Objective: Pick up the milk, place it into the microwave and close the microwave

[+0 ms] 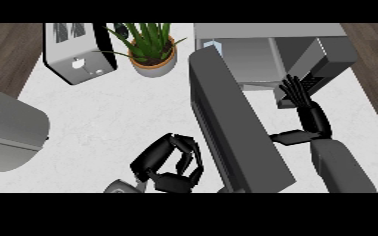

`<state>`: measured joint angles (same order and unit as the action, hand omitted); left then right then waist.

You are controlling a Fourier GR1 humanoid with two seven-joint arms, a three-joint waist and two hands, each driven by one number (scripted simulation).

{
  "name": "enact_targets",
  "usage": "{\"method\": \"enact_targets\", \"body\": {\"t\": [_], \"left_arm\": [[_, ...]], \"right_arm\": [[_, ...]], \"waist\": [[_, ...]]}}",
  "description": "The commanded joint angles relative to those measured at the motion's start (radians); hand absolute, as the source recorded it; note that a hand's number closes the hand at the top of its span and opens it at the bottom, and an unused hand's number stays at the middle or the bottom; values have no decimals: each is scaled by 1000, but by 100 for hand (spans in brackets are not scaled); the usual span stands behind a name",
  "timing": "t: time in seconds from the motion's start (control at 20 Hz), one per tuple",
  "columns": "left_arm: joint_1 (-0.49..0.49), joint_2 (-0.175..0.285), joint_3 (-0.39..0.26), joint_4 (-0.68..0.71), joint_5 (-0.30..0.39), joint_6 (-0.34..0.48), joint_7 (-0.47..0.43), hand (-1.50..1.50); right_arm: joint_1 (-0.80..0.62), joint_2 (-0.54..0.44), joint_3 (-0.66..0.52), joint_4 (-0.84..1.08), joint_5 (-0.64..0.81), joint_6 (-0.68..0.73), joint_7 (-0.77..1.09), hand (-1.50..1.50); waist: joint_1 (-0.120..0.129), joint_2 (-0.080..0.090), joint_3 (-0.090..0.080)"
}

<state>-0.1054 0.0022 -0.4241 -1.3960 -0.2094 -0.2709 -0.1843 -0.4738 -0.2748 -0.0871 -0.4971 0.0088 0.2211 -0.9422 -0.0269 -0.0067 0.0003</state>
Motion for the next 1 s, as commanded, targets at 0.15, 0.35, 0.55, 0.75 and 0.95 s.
{"method": "enact_targets", "body": {"t": [0.15,0.35,0.55,0.75,0.95], "left_arm": [[-72,-2,-224,193,63,122,-68,150],[-193,-2,-377,288,131,269,-43,150],[-251,-2,-478,313,237,444,-52,150],[-338,-2,-551,300,378,575,12,150],[-364,-2,-559,299,459,711,-55,150]], "right_arm": [[169,-74,-1,-282,-78,110,81,-150],[215,-94,-13,-422,-136,134,166,-150],[280,-156,-32,-539,-209,235,207,-150],[243,-155,-29,-577,-264,277,266,-150],[243,-177,-30,-639,-302,297,310,-150]], "waist": [[-27,-1,-4],[-41,4,-4],[-60,5,-5],[-80,13,-5],[-102,16,-7]]}}
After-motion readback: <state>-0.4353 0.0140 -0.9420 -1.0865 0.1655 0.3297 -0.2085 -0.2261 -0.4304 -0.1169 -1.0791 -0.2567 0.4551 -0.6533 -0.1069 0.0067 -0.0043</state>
